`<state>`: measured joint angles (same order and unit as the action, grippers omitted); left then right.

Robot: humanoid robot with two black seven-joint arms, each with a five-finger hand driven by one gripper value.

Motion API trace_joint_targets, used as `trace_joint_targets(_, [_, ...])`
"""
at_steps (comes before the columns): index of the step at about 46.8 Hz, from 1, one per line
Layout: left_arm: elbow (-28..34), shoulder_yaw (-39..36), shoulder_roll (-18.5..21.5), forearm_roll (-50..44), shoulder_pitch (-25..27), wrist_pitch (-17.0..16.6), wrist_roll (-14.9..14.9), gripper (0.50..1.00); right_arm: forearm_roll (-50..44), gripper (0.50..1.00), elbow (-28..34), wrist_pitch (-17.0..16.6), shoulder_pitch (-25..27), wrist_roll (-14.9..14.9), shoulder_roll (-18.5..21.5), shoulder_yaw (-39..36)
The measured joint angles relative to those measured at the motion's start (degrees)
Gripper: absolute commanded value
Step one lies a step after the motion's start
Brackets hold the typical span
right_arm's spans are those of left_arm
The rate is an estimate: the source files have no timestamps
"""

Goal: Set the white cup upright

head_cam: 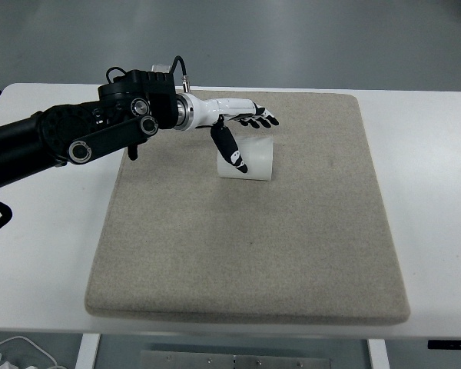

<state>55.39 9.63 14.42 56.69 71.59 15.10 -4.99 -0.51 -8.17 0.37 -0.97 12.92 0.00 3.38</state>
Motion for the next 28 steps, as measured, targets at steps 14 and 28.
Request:
trace_joint_targets(14, [-3.8, -1.17, -3.43, 0.04, -0.63, -0.25, -0.28, 0.981, 0.03, 0.93, 0.0, -0.01, 0.0, 0.0, 0.0, -0.03])
trace_joint_targets(28, [-6.49, -2.86, -5.67, 0.04, -0.14, -0.51, -0.29, 0.975, 0.07, 0.93, 0.0, 0.02, 0.0, 0.0, 0.0, 0.0])
